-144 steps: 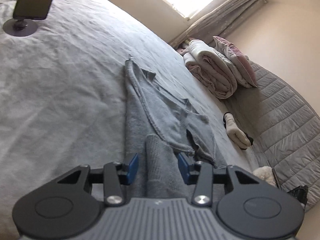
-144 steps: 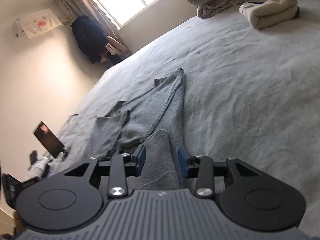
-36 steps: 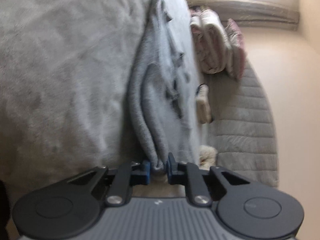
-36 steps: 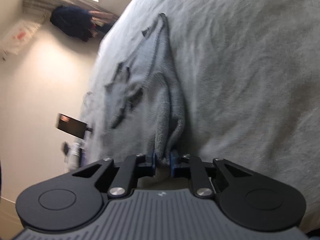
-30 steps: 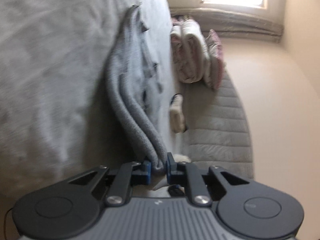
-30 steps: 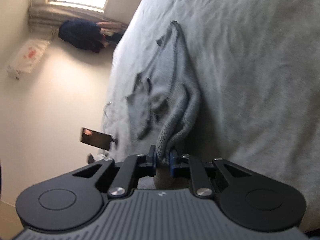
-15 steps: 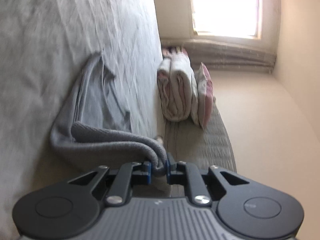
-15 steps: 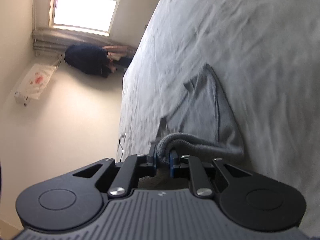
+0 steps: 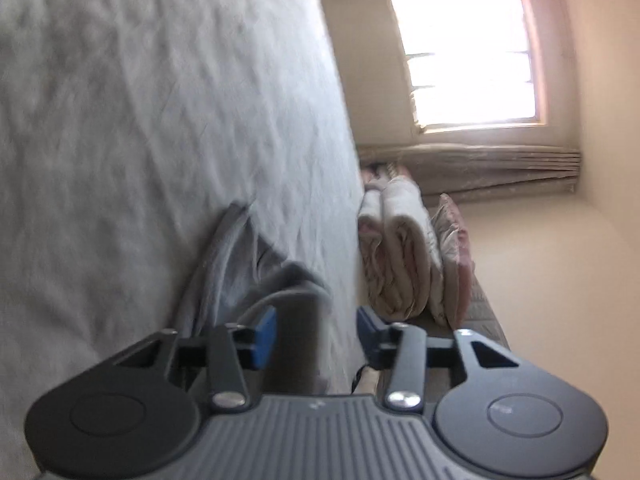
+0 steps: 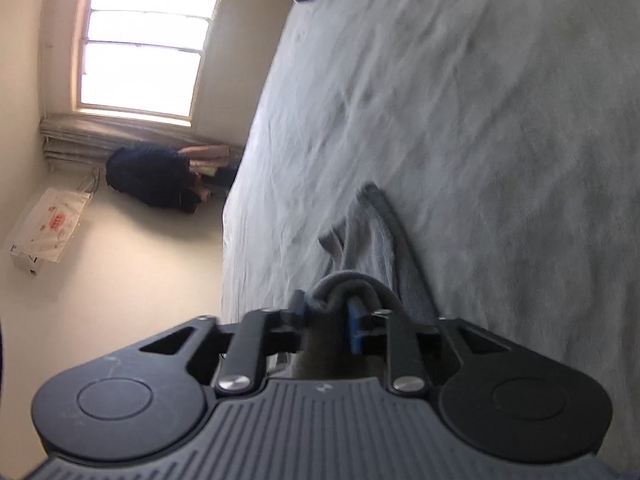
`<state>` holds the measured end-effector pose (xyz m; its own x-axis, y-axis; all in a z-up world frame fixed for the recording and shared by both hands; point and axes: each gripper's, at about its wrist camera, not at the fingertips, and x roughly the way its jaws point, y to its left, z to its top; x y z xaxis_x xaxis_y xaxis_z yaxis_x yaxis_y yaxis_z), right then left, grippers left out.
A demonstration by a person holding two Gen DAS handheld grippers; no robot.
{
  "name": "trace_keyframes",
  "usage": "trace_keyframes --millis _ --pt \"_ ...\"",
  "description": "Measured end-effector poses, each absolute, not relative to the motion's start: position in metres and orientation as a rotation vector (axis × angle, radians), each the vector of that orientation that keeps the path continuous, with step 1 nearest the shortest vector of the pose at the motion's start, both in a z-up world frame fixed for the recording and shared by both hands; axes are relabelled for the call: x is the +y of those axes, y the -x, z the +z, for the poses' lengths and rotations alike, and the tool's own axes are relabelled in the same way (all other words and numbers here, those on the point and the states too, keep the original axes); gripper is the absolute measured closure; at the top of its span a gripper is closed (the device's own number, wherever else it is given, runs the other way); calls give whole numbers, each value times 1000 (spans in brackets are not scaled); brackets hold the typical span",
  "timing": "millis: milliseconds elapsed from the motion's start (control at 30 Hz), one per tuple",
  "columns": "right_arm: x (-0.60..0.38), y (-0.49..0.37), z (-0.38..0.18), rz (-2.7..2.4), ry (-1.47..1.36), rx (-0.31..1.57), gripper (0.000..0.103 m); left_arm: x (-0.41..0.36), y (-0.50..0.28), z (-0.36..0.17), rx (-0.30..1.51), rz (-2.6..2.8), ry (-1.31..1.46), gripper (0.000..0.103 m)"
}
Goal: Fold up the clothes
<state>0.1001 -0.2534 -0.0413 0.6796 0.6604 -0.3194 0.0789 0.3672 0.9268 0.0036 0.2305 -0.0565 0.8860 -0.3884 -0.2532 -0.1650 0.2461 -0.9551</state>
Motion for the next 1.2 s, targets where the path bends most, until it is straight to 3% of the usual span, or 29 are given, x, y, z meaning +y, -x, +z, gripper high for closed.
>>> trace_keyframes --millis 33,67,233,533,600,700,733,767,800,833,1200 --pt "-253 -101 -41 421 -1154 752 58 232 -4 -54 480 -157 1309 50" --pt "-254 -102 -41 418 -1154 738 56 234 -5 -51 473 -154 1279 44" --pt "-248 -106 -39 395 -1068 702 55 231 -14 -39 486 -96 1042 34" --pt "-219 -107 -31 388 -687 660 55 199 -39 -39 516 -115 708 36" --pt "-211 -109 -34 396 -644 651 55 195 -45 -45 520 -136 698 40" --pt "-206 -119 -42 407 -598 660 55 186 -49 -52 534 -156 682 55" --pt "-203 -120 -45 414 -586 664 55 184 -49 -52 533 -163 666 65" --pt "-201 -121 -47 423 -575 666 57 183 -48 -52 531 -170 650 83" --pt "-198 -121 -49 433 -563 668 64 181 -49 -50 527 -182 630 92" --pt "-196 -121 -50 442 -552 668 83 180 -47 -48 519 -198 613 98" --pt "-199 -77 -28 453 -490 499 86 157 30 -13 293 -257 371 98"
